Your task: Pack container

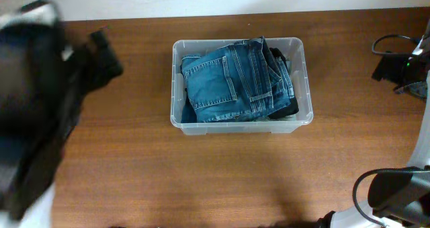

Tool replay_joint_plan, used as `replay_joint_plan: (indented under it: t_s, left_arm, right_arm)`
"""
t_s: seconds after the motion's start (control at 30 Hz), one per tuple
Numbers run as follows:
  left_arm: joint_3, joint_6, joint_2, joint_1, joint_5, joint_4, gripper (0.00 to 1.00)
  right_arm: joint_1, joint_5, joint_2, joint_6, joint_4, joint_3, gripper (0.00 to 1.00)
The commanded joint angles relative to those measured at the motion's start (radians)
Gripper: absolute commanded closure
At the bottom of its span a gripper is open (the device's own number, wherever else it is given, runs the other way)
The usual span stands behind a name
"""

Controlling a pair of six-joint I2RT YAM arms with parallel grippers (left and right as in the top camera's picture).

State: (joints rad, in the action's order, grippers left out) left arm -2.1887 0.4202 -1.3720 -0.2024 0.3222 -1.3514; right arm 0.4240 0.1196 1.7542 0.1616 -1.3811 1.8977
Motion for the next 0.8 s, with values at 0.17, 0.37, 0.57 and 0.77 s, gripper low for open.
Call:
replay_joint_plan:
  t_s: [0.17, 0.37, 0.57, 0.77]
  left_arm:
    - [-0.006, -0.002, 0.407, 0.000, 0.016, -0.046, 0.01]
    - [-0.006, -0.002, 0.659, 0.001, 0.014, -0.152, 0.01]
    - [-0.006, -0.002, 0.809, 0.000, 0.016, -0.314, 0.01]
    - [0.028, -0.005, 0.911, 0.000, 0.015, -0.336, 0.01]
  right_arm:
    - [0.003, 0.013, 0.003, 0.012, 0.000, -0.001, 0.01]
    - [0.003, 0.013, 0.003, 0.012, 0.000, -0.001, 0.02]
    - [0.003, 0.013, 0.003, 0.012, 0.000, -0.001, 0.01]
    - [0.003, 0.013, 0.003, 0.012, 0.001, -0.001, 0.02]
